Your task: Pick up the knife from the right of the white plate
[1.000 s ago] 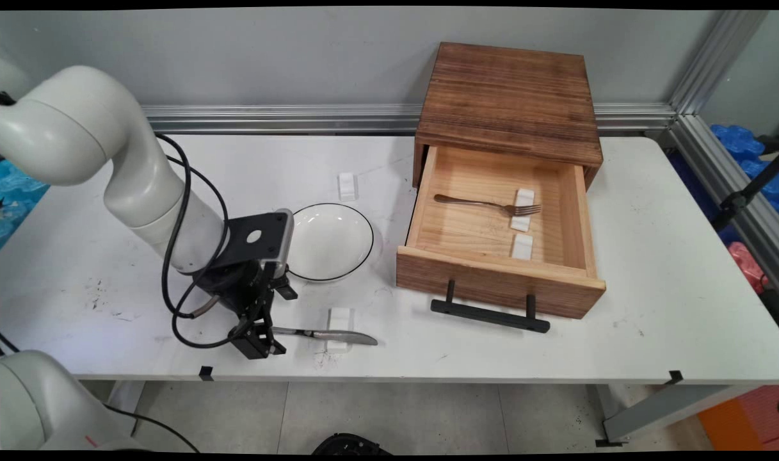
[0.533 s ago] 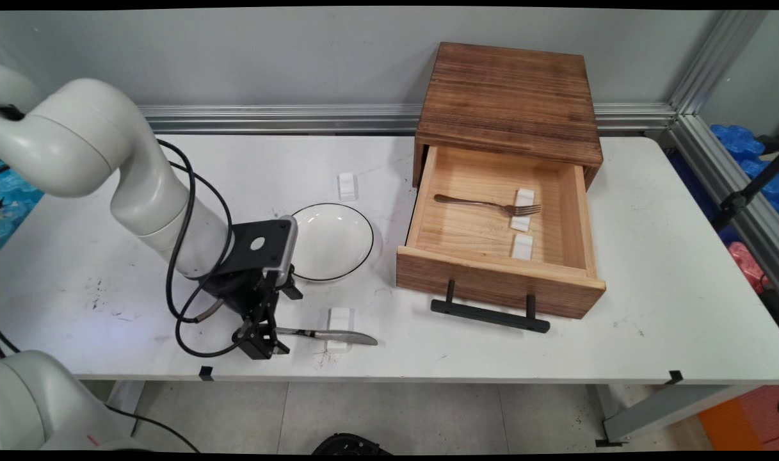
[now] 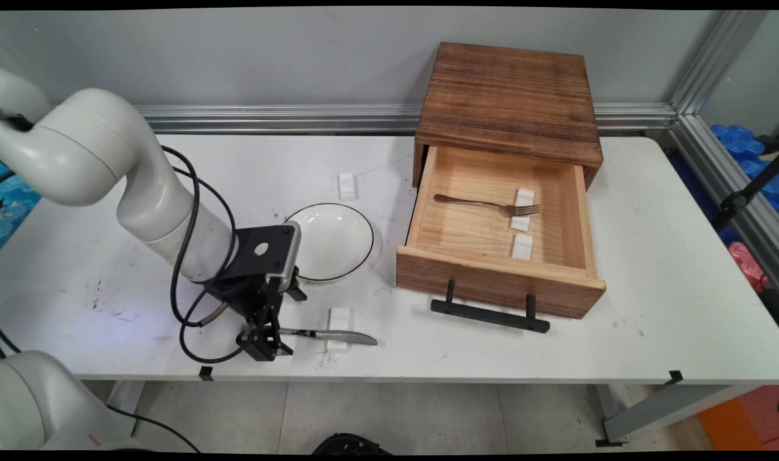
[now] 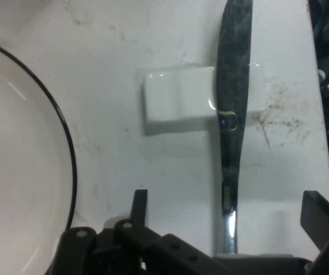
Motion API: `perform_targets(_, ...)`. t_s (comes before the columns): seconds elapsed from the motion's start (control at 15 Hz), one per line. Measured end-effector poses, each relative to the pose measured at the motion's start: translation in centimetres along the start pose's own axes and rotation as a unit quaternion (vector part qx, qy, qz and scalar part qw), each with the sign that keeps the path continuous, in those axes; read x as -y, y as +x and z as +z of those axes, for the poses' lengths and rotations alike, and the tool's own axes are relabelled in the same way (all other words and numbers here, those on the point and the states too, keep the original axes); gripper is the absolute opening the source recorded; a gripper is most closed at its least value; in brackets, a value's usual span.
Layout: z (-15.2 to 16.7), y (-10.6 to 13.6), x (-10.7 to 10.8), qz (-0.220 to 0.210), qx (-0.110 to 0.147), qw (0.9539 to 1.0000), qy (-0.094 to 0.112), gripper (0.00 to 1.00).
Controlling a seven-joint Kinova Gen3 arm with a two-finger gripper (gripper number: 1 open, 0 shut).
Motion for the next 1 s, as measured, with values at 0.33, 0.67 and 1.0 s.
perform_targets(0.33, 0.6, 0.0, 0.1, 0.003, 0.000, 1.0000, 0.003, 1.00)
perform_targets(0.67, 1.0, 0.1, 0.0, 0.004, 0.001, 1.0000, 0.004, 0.00)
perform_targets(1.0, 1.2, 0.2, -0.2, 0.004, 0.002, 1.0000, 0.004, 0.00)
